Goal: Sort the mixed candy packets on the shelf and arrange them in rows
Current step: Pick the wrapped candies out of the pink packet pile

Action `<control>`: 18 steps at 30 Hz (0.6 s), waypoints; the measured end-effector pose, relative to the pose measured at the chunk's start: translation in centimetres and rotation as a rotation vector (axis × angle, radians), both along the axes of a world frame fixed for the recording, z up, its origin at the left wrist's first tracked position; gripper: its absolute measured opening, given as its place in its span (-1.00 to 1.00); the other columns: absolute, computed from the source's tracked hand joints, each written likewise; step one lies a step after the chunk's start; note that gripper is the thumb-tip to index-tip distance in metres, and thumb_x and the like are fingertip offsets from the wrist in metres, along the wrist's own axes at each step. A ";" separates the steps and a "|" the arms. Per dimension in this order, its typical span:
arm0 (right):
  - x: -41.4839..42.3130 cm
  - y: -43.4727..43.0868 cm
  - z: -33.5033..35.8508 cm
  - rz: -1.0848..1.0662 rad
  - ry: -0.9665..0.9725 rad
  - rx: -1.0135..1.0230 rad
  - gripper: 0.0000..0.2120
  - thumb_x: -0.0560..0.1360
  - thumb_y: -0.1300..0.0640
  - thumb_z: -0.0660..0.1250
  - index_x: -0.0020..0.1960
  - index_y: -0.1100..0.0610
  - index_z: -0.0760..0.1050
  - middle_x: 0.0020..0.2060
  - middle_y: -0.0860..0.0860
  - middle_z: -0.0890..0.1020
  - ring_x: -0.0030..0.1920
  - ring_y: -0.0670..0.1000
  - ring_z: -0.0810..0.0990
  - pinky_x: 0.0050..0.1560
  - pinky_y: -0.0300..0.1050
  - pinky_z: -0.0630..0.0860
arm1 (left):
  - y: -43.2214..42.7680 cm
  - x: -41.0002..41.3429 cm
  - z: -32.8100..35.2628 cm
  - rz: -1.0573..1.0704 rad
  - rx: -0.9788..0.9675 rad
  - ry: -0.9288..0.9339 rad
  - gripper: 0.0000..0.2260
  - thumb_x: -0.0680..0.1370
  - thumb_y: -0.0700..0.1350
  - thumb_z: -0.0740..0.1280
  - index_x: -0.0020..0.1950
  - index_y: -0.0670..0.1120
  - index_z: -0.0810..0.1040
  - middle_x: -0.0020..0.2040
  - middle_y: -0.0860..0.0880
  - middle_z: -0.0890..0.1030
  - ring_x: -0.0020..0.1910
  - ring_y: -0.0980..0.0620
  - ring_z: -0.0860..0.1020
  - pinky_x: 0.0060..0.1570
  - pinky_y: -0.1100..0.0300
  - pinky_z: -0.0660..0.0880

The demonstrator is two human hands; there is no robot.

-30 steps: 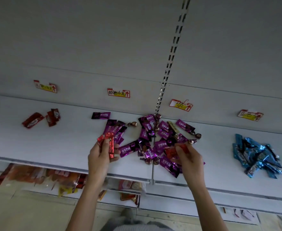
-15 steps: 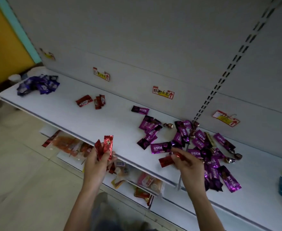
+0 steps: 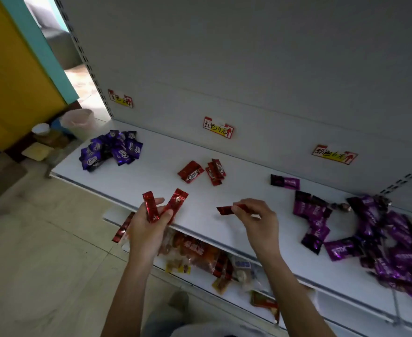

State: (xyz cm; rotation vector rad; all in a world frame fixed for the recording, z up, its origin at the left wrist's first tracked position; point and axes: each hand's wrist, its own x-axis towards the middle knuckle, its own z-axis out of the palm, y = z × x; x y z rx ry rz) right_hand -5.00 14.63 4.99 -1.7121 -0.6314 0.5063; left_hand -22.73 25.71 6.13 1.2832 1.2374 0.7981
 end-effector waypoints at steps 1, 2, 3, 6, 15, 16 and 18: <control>-0.7 1.3 0.0 -0.017 -0.010 -0.009 -0.82 0.41 0.23 0.44 -0.20 -0.05 0.59 -0.11 -0.07 0.61 -0.15 -0.15 0.57 -0.16 -0.36 0.49 | 1.4 -0.3 -0.2 -0.030 0.005 0.036 -0.78 0.49 -0.22 0.37 -0.03 0.11 0.51 -0.04 0.00 0.64 0.03 -0.04 0.59 0.17 -0.11 0.46; -1.2 2.6 0.0 -0.031 -0.009 -0.018 -0.84 0.43 0.22 0.42 -0.18 -0.04 0.59 -0.12 -0.07 0.61 -0.17 -0.14 0.57 -0.16 -0.31 0.51 | 2.6 -0.4 -0.3 -0.062 0.010 0.071 -0.80 0.49 -0.20 0.37 -0.03 0.11 0.52 -0.05 0.02 0.64 0.03 -0.04 0.58 0.16 -0.11 0.46; -1.5 3.7 -0.2 -0.042 0.002 -0.029 -0.87 0.45 0.21 0.40 -0.14 -0.02 0.61 -0.13 -0.06 0.61 -0.18 -0.11 0.58 -0.16 -0.24 0.54 | 3.8 -0.3 -0.5 -0.096 0.019 0.095 -0.81 0.49 -0.19 0.37 -0.02 0.11 0.52 -0.07 0.04 0.63 0.02 -0.03 0.58 0.15 -0.08 0.47; -1.8 6.2 -1.0 -0.101 0.041 -0.065 -0.89 0.49 0.23 0.35 -0.01 0.12 0.62 -0.11 0.03 0.63 -0.23 -0.03 0.62 -0.16 -0.13 0.60 | 6.2 0.5 -1.3 -0.201 0.024 0.138 -0.84 0.51 -0.18 0.36 0.05 -0.01 0.49 -0.16 0.08 0.59 -0.12 0.07 0.60 0.02 0.15 0.53; 1.1 10.6 -4.2 -0.176 0.076 -0.257 -0.89 0.46 0.24 0.37 -0.01 0.19 0.59 -0.22 -0.01 0.63 -0.27 -0.13 0.55 -0.30 -0.45 0.44 | 8.9 5.6 -4.5 -0.474 0.180 0.248 -0.57 0.54 -0.26 0.29 0.40 -0.12 0.32 0.14 -0.02 0.55 -0.03 0.15 0.50 -0.09 0.46 0.38; 1.1 11.0 -4.3 -0.161 0.057 -0.275 -0.90 0.46 0.25 0.37 -0.03 0.18 0.60 -0.20 -0.01 0.63 -0.25 -0.14 0.55 -0.24 -0.46 0.45 | 9.0 5.8 -4.7 -0.522 0.223 0.270 -0.55 0.54 -0.27 0.28 0.42 -0.13 0.30 0.14 -0.01 0.54 0.03 0.13 0.49 0.00 0.39 0.38; 1.0 11.6 -4.3 -0.138 0.073 -0.288 -0.82 0.46 0.28 0.37 0.05 0.16 0.59 -0.10 0.00 0.63 -0.23 -0.13 0.55 -0.10 -0.32 0.53 | 9.5 6.0 -5.1 -0.580 0.314 0.313 -0.55 0.54 -0.27 0.28 0.42 -0.15 0.31 0.16 -0.02 0.53 0.12 0.09 0.49 0.13 0.27 0.42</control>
